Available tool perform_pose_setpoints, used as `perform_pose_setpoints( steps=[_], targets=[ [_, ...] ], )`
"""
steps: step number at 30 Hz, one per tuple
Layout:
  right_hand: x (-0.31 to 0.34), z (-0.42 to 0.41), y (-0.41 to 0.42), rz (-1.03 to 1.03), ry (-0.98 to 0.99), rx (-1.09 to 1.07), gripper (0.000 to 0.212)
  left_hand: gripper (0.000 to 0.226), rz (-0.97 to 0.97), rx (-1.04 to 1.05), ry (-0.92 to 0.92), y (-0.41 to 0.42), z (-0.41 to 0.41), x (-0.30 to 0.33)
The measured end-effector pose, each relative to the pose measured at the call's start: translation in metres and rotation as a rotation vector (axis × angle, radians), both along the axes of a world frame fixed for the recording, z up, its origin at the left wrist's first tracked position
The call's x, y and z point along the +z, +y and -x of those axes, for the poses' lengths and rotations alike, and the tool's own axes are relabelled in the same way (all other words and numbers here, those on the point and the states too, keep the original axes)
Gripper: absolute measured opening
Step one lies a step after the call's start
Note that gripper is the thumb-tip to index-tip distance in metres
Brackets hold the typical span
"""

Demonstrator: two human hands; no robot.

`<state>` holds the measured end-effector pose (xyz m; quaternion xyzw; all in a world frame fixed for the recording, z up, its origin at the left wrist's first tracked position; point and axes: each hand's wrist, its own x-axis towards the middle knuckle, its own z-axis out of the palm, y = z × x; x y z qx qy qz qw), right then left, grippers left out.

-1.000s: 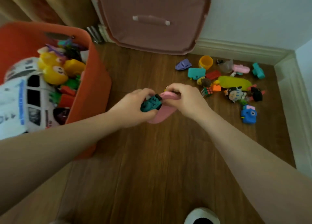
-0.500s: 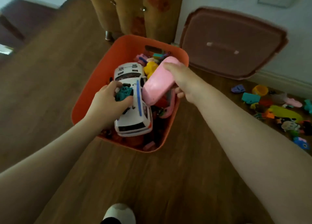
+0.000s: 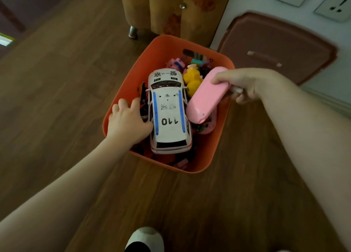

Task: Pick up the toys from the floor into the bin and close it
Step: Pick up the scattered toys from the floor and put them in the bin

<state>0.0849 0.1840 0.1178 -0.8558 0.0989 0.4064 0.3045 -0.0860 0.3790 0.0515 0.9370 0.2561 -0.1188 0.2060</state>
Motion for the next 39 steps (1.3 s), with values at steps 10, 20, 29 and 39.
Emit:
perform_pose_setpoints(
  steps=[10,20,29,39],
  targets=[
    [-0.079,0.036,0.027,0.286,-0.703,0.296,0.063,0.037,0.137,-0.293,-0.425,-0.051,-0.034,0.007],
    [-0.084,0.040,-0.034,0.112,-0.820,0.627,0.046,0.051,0.086,-0.397,-0.458,-0.117,-0.055,0.004],
    [-0.092,0.024,-0.194,0.190,-0.789,0.464,0.039,0.049,0.113,-0.621,-0.326,-0.234,-0.091,0.011],
    [-0.134,-0.009,-0.394,0.181,-0.379,0.057,0.028,0.053,0.172,-0.508,0.000,-0.389,-0.161,-0.020]
  ],
)
